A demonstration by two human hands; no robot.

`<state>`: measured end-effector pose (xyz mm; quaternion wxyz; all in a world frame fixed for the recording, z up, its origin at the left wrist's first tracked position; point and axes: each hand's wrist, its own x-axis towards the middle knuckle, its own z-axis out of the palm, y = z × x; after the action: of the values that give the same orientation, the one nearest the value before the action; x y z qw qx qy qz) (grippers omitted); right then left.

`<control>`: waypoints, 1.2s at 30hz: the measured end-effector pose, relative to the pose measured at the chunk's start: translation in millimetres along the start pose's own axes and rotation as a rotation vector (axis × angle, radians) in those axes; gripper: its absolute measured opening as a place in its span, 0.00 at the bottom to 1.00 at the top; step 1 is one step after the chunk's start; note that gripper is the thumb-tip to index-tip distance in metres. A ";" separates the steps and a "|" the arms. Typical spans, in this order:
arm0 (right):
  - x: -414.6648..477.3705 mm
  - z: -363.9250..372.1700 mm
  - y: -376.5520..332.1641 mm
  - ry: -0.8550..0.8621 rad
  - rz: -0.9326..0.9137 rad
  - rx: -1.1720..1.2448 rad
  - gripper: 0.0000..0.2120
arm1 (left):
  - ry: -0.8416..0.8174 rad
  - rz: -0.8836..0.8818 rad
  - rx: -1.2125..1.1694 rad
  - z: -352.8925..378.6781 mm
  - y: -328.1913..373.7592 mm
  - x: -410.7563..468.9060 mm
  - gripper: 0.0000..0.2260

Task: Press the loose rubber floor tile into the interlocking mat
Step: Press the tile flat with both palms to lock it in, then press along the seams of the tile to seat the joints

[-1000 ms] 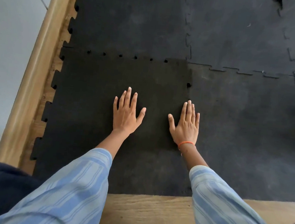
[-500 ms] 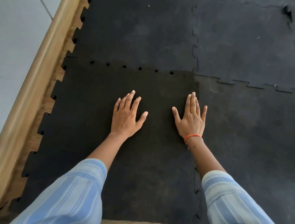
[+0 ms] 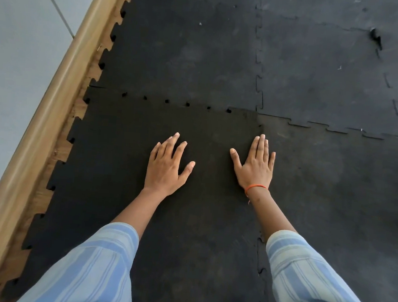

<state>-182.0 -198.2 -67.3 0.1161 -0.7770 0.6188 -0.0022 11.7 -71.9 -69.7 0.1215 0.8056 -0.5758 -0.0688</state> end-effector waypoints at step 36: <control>76.3 -16.3 -101.2 -0.246 -0.574 0.046 0.28 | 0.095 -0.025 -0.130 -1.3 2.3 -0.3 0.22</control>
<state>-69.3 -253.5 -43.6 0.2023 -0.9116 0.3550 0.0452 9.8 -72.1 -67.8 0.1999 0.8054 -0.5536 -0.0693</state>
